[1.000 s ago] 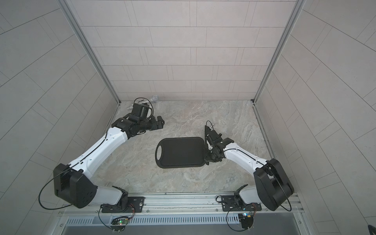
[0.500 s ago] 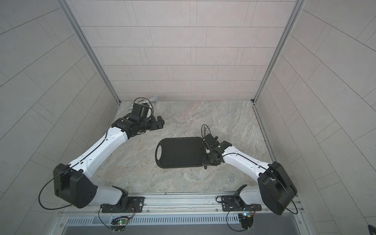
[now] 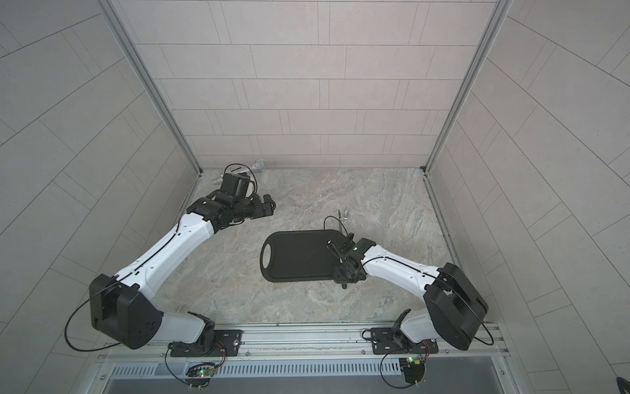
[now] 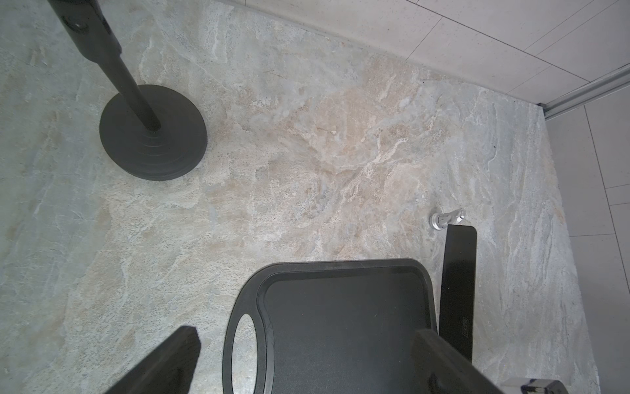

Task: Align the knife with the edge of the cutting board
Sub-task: Place the knife at the edge of the cutting board, then adjust the knife at the edge of the cutting board.

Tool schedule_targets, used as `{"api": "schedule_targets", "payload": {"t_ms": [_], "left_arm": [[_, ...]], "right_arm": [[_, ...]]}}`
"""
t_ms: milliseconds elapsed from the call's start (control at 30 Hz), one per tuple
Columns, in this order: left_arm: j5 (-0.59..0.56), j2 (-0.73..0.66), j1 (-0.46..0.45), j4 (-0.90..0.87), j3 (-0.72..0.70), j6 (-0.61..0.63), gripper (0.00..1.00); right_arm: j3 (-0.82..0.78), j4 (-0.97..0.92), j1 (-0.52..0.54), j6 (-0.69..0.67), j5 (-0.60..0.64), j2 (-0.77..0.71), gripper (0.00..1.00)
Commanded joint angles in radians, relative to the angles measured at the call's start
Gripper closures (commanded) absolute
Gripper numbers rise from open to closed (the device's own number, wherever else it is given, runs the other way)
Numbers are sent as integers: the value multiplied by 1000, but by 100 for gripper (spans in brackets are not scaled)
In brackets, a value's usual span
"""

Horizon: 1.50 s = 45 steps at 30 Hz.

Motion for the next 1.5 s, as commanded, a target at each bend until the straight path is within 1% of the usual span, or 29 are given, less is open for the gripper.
{"api": "schedule_targets", "payload": {"t_ms": [0, 300, 467, 500, 533, 567, 600, 667, 800, 933, 967, 1100, 1300, 1467], "left_arm": [[18, 8, 2, -15, 19, -10, 0], [57, 34, 2, -18, 22, -34, 0], [57, 31, 1, -16, 21, -34, 0], [59, 31, 1, -17, 22, -34, 0], [60, 31, 2, -17, 22, -35, 0], [60, 33, 1, -16, 22, -34, 0], [62, 33, 2, -17, 22, -34, 0], [64, 33, 2, -15, 22, -35, 0], [69, 31, 2, -15, 23, -34, 0], [71, 28, 2, -16, 24, -34, 0], [74, 29, 2, -15, 24, -34, 0], [76, 29, 2, -17, 26, -34, 0], [81, 30, 2, -18, 28, -31, 0], [85, 28, 2, -18, 29, -32, 0]], "right_arm": [[31, -5, 22, 6, 4, 39, 100], [65, 27, 51, -2, -20, 153, 100], [79, 25, 55, -1, -14, 145, 100], [83, 21, 55, 0, -13, 138, 98], [88, 15, 55, 1, -11, 129, 93], [95, 6, 55, 2, -7, 121, 86], [102, -8, 55, 3, -1, 109, 76], [118, -36, 55, 4, 11, 90, 67], [161, -72, 54, 2, 21, 84, 43], [202, -75, 54, -4, 25, 114, 26], [214, -68, 54, -6, 23, 125, 24], [273, -61, 53, -8, 40, 199, 24], [344, -65, 50, 1, 92, 302, 34], [343, -51, 33, 14, 103, 349, 41]]}}
